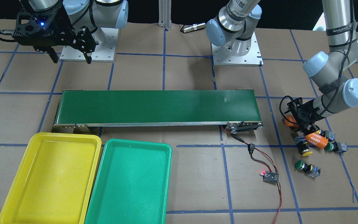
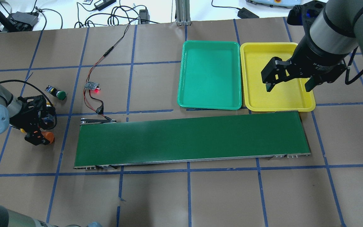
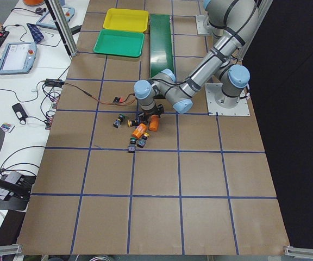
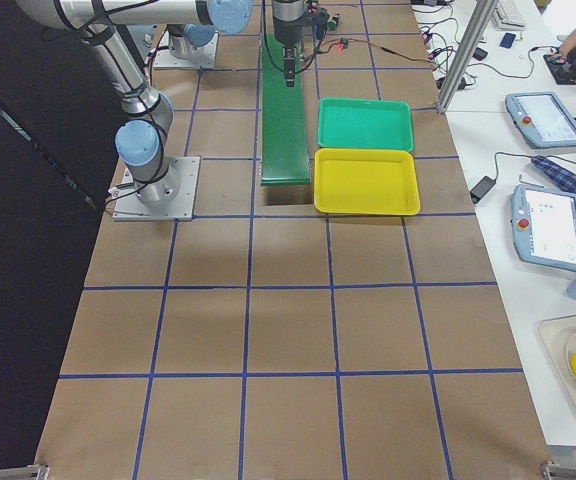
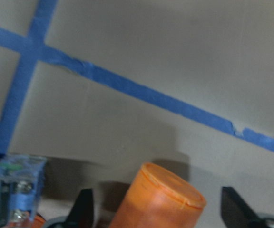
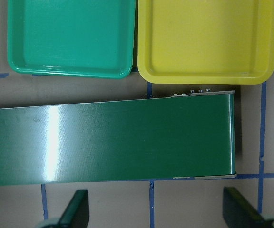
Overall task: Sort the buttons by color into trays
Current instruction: 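Lift the orange cylinder with the left gripper out of the pile, then lower the orange cylinder onto the green belt and open the left gripper, then return the left gripper to the pile and grasp the printed orange cylinder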
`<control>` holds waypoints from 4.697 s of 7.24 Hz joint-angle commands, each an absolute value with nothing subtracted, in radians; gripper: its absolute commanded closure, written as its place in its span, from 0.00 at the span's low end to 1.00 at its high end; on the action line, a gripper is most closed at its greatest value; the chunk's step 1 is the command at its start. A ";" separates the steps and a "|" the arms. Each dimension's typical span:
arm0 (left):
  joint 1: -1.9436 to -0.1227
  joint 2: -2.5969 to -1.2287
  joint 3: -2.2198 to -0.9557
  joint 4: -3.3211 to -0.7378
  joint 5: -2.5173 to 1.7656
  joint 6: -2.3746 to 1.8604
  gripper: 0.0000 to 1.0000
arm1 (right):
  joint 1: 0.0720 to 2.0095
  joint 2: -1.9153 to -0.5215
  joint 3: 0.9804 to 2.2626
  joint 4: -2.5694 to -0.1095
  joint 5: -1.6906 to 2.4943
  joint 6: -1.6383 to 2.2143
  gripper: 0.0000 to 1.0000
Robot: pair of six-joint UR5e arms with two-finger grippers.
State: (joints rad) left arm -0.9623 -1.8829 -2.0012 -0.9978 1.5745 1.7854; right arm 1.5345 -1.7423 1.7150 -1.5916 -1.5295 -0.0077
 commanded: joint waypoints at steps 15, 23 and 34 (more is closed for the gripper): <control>-1.433 -1.539 -2.090 -1.173 1.538 1.391 0.08 | 1.536 -1.750 1.718 -1.580 -1.531 -0.008 0.00; -0.967 -1.967 -1.678 -1.127 1.555 2.289 0.00 | 1.537 -1.758 1.738 -1.574 -1.531 -0.009 0.00; -0.865 -2.082 -1.721 -1.078 1.427 2.321 0.76 | 1.536 -1.772 1.761 -1.580 -1.672 -0.020 0.00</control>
State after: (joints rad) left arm -0.8764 -2.0826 -1.7135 -1.0762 1.4802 2.3170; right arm 1.5391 -1.7729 1.7620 -1.5810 -1.6807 -0.0145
